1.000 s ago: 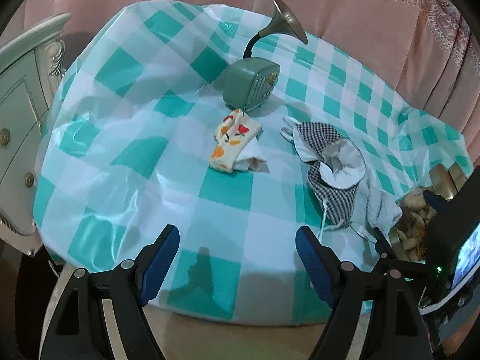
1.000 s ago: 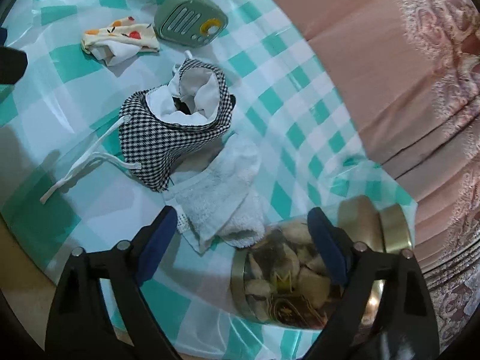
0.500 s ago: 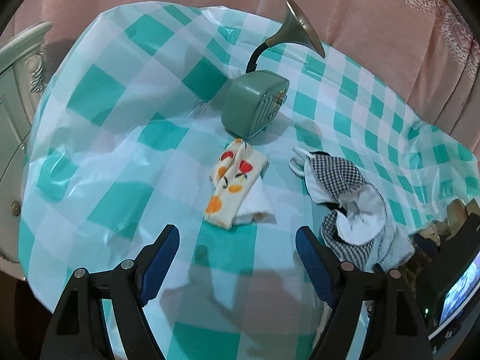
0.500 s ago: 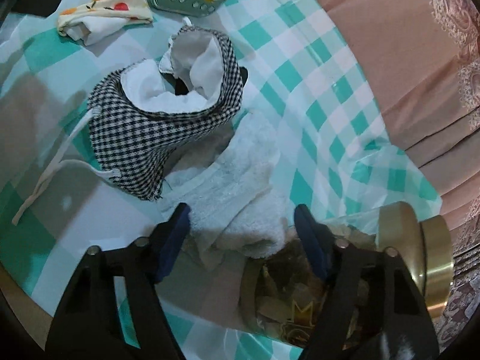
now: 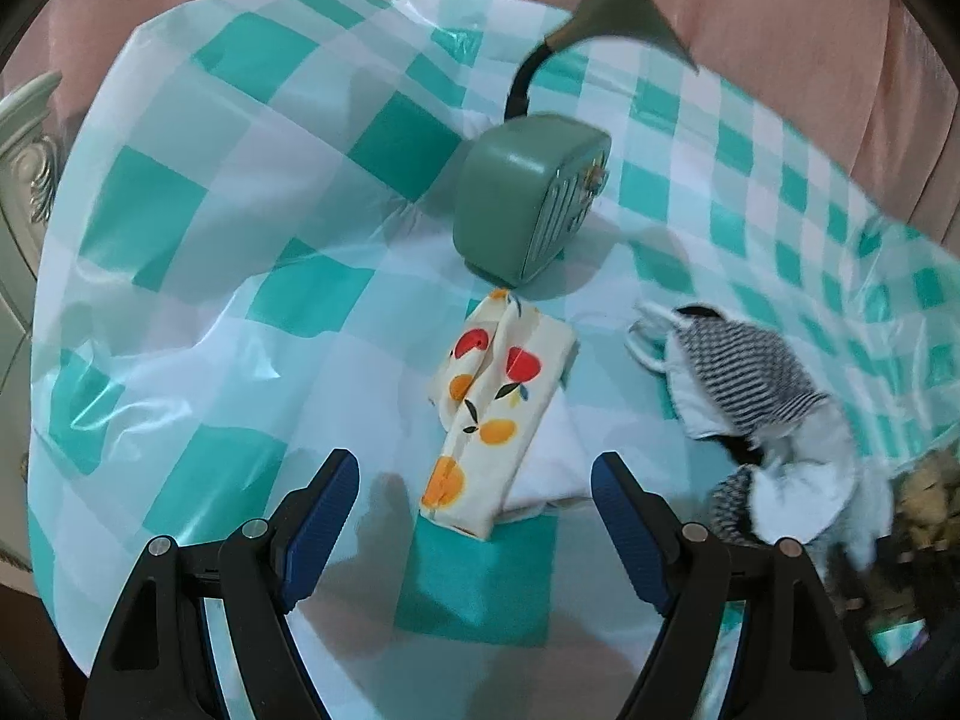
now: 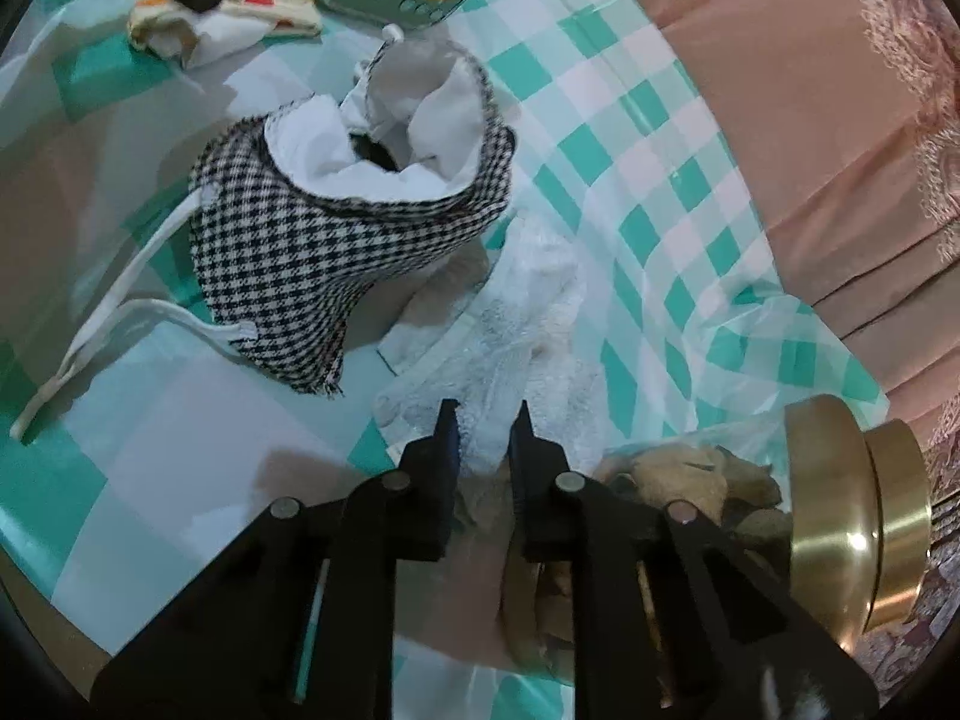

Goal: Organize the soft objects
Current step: 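Grasp the white towel with the right tool while the left tool grasps the floral cloth, then lift the towel and floral cloth toward the pink box with both tools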

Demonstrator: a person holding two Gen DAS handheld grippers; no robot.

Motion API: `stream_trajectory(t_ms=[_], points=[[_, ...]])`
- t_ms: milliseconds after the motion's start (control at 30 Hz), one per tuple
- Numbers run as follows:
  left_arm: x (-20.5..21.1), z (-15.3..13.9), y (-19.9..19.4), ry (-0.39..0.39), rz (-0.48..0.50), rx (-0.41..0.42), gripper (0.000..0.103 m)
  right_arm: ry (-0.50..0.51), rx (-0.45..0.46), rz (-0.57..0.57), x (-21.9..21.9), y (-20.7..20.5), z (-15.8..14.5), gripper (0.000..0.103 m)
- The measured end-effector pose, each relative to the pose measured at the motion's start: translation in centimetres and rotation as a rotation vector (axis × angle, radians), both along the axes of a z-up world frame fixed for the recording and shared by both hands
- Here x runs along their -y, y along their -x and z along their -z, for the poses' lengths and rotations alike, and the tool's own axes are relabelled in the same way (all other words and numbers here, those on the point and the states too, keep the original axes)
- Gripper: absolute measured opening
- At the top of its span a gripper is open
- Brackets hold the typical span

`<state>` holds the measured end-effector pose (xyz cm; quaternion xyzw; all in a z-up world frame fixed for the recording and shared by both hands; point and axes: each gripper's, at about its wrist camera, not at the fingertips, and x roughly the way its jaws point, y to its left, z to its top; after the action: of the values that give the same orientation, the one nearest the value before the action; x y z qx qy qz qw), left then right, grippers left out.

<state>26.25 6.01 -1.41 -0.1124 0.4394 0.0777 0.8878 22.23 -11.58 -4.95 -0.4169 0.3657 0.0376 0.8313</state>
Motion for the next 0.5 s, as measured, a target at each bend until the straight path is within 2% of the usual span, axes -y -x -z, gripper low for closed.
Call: stream_trajectory(t_ms=[100,167,333,500], points=[[0.5,0.7,-0.5,-0.048,0.016,-0.017,0.077,-0.040,0.030,-0.001,0.4,0.8,-0.8,0.017],[0.9,0.8,-0.6,-0.084,0.029,-0.016,0.056,-0.062,0.047,-0.004,0.6,1.4,-1.3,0.017],[1.5,1.1,-0.9,-0.113,0.064,-0.018,0.044,-0.131,0.067,-0.018,0.9,2.9,-2.5,0.016],[1.3,1.2,-0.6,-0.099,0.073,-0.012,0.035,-0.178,0.069,-0.034,1.1,4.1,-3.2,0.016]])
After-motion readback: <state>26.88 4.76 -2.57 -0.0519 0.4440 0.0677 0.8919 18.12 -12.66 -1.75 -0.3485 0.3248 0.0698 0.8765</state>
